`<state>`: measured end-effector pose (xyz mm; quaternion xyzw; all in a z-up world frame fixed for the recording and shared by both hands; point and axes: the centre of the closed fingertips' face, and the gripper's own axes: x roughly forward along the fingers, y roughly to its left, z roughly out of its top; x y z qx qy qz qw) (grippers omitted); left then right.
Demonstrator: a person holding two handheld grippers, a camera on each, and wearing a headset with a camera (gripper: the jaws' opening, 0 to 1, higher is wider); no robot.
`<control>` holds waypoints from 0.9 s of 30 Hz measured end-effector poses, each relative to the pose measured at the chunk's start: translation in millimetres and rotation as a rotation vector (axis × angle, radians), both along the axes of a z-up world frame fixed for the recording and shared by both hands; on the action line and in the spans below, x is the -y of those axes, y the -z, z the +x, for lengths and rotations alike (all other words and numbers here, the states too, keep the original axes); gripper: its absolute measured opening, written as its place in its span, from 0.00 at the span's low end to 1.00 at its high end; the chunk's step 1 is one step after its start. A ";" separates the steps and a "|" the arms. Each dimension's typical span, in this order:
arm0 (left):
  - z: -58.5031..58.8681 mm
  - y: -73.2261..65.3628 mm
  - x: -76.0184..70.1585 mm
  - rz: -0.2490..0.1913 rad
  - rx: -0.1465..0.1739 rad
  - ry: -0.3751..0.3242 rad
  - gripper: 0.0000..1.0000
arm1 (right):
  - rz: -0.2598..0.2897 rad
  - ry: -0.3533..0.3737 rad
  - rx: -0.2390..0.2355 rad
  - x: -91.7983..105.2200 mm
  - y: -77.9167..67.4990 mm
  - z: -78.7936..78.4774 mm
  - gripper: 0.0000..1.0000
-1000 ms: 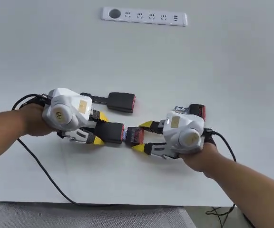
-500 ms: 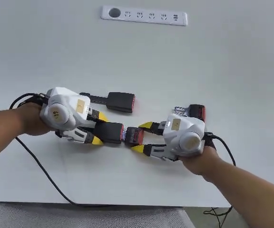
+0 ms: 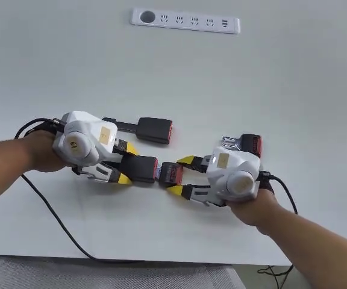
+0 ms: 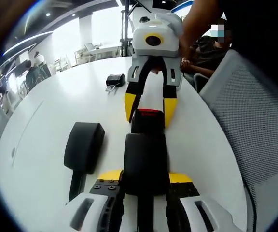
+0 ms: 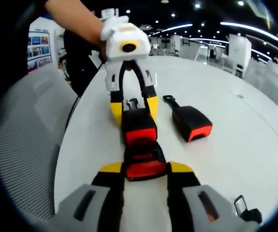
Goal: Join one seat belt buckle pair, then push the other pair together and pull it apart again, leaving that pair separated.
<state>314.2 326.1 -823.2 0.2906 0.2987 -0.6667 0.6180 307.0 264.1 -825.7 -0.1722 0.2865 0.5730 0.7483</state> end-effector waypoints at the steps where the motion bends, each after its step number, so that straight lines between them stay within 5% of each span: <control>1: -0.1 0.0 0.5 0.004 -0.002 -0.003 0.34 | -0.009 -0.013 0.014 -0.2 -0.1 0.2 0.34; 7: -1.4 0.6 0.9 0.055 0.009 0.007 0.34 | -0.069 -0.019 0.048 0.0 3.1 0.9 0.38; 11: -6.2 -1.9 -3.4 0.098 0.011 -0.013 0.41 | -0.062 0.042 0.005 0.9 -2.5 -1.6 0.61; 13: -8.3 -7.0 -5.1 0.077 -0.001 -0.061 0.50 | -0.029 0.077 0.022 3.6 -13.0 0.6 0.74; 14: -8.8 -15.9 -2.1 0.033 0.000 -0.089 0.54 | -0.014 0.086 0.036 6.2 -18.7 0.5 0.76; 19: -8.0 -37.0 -5.4 -0.024 0.002 -0.183 0.62 | 0.007 0.093 0.045 21.5 -32.3 -8.1 0.74; 24: -2.6 -50.2 -5.0 -0.036 0.065 -0.189 0.73 | 0.012 0.133 0.054 42.8 -42.0 -4.7 0.75; 27: 6.5 -59.0 -5.0 -0.045 0.077 -0.219 0.75 | -0.010 0.158 0.073 61.9 -45.3 3.9 0.74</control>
